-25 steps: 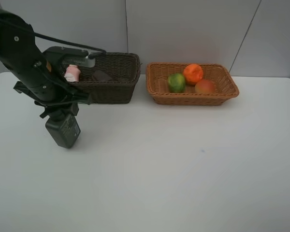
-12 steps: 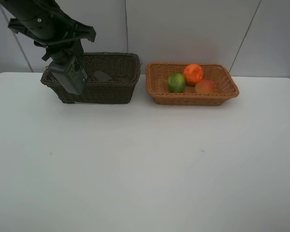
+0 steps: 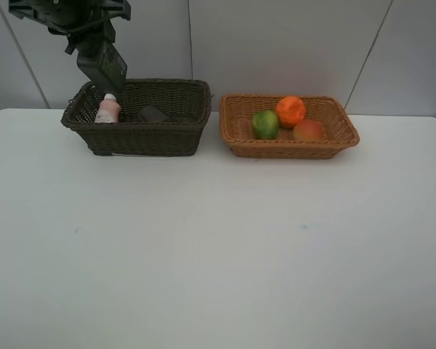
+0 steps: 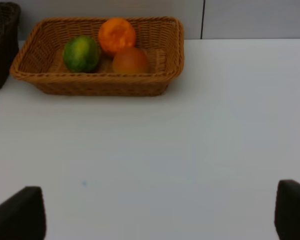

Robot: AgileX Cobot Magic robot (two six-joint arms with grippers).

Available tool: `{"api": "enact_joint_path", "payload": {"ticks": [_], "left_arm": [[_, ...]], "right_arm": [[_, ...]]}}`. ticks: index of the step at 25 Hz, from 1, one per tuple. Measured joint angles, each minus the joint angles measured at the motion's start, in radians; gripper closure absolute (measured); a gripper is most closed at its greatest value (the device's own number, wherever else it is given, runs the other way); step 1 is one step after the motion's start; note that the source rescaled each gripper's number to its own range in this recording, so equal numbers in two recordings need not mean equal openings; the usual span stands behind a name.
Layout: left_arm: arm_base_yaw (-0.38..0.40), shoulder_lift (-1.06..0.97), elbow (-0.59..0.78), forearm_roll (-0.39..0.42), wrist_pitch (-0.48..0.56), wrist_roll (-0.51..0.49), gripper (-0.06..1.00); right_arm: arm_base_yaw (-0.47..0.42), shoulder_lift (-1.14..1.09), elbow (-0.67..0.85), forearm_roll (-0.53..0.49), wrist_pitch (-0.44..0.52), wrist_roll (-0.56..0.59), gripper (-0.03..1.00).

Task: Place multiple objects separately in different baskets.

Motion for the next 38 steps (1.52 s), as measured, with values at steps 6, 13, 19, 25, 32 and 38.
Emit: {"api": "enact_joint_path", "payload": {"ticks": [6,13,19,25,32,38], "left_arm": [[0.054,0.134,0.000,0.031,-0.134,0.021,0.51],[0.064,0.239,-0.001,0.025,-0.196,0.047,0.51],[0.064,0.256,-0.001,-0.041,-0.220,0.049,0.51],[0.064,0.256,-0.001,-0.056,-0.223,0.052,0.43],[0.064,0.245,-0.001,-0.073,-0.225,0.053,-0.04],[0.064,0.090,0.003,-0.082,0.022,0.053,-0.05]], "right_arm": [[0.000,0.000,0.000,0.000,0.000,0.000,-0.01],[0.000,0.000,0.000,0.000,0.000,0.000,-0.01],[0.000,0.000,0.000,0.000,0.000,0.000,-0.01],[0.000,0.000,0.000,0.000,0.000,0.000,-0.01],[0.000,0.000,0.000,0.000,0.000,0.000,-0.01],[0.000,0.000,0.000,0.000,0.000,0.000,-0.01]]}}
